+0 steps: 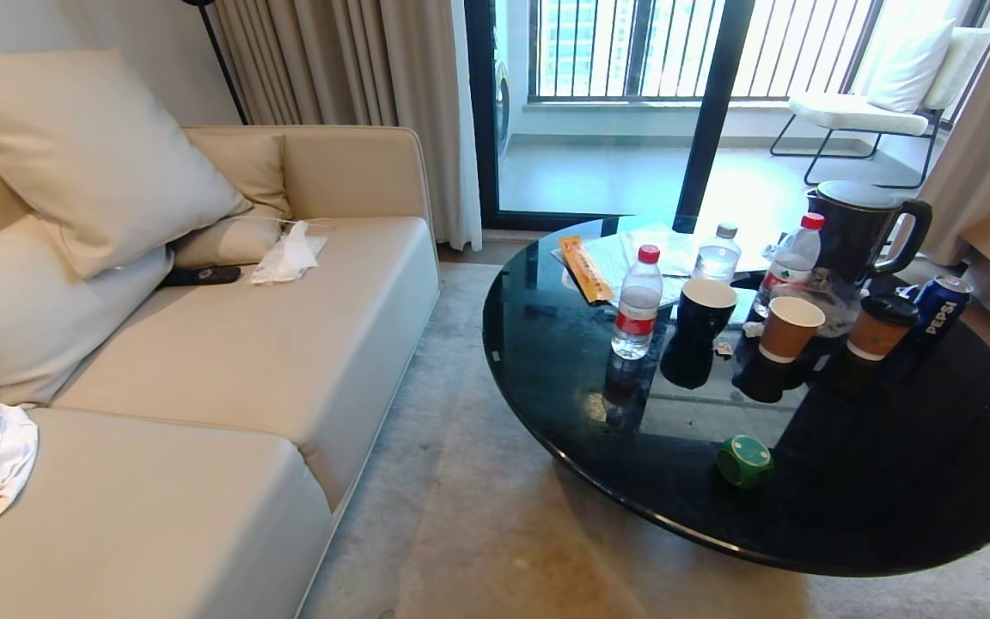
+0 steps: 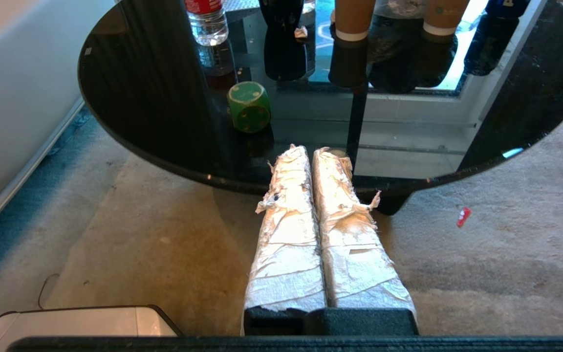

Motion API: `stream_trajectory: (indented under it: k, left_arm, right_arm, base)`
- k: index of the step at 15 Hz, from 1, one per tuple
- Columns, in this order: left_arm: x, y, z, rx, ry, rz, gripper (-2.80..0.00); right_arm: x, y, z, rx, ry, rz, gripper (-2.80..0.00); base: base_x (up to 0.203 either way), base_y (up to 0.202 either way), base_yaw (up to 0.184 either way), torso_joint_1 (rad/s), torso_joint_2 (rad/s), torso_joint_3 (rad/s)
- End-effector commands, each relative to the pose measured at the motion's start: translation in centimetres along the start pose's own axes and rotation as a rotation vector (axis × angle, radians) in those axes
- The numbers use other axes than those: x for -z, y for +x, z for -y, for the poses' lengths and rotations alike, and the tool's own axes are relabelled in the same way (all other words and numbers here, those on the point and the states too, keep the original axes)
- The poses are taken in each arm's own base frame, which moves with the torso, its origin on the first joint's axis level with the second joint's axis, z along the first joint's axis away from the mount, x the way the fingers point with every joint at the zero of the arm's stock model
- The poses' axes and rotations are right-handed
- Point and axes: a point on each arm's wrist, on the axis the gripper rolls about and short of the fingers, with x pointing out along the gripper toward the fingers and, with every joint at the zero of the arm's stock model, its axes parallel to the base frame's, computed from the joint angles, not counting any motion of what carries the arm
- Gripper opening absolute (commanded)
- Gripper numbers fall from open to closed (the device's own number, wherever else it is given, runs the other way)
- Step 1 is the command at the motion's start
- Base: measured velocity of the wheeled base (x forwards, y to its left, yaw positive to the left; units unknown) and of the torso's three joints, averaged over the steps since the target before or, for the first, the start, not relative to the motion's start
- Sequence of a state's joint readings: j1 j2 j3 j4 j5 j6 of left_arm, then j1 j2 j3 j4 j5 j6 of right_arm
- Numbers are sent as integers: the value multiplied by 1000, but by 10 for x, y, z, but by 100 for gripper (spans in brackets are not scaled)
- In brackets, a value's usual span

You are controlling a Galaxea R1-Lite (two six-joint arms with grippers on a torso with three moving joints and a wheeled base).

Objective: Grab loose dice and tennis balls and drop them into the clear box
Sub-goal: Pick up toys out of the box

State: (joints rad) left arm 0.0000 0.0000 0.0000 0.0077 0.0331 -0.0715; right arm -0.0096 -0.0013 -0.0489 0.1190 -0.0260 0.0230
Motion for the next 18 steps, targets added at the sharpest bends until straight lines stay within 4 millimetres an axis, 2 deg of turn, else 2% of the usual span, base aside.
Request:
stream_trajectory:
  k: [1, 3, 13, 18]
  left_arm:
    - [0, 0, 0, -1, -1, -1, -280]
    - [0, 0, 0, -2, -2, 0, -280]
    - [0, 0, 0, -2, -5, 0, -280]
    - [0, 0, 0, -2, -5, -1, -280]
  right_arm:
    - [0, 0, 0, 0, 0, -2, -280]
    - [0, 0, 0, 0, -1, -2, -280]
    - [0, 0, 0, 0, 0, -2, -280]
    - [0, 0, 0, 0, -2, -2, -280]
  base:
    - [181, 0, 0, 2, 4, 4]
    - [141, 0, 0, 3, 3, 4]
    - [0, 0, 0, 1, 0, -4]
    - [0, 0, 0, 2, 1, -180]
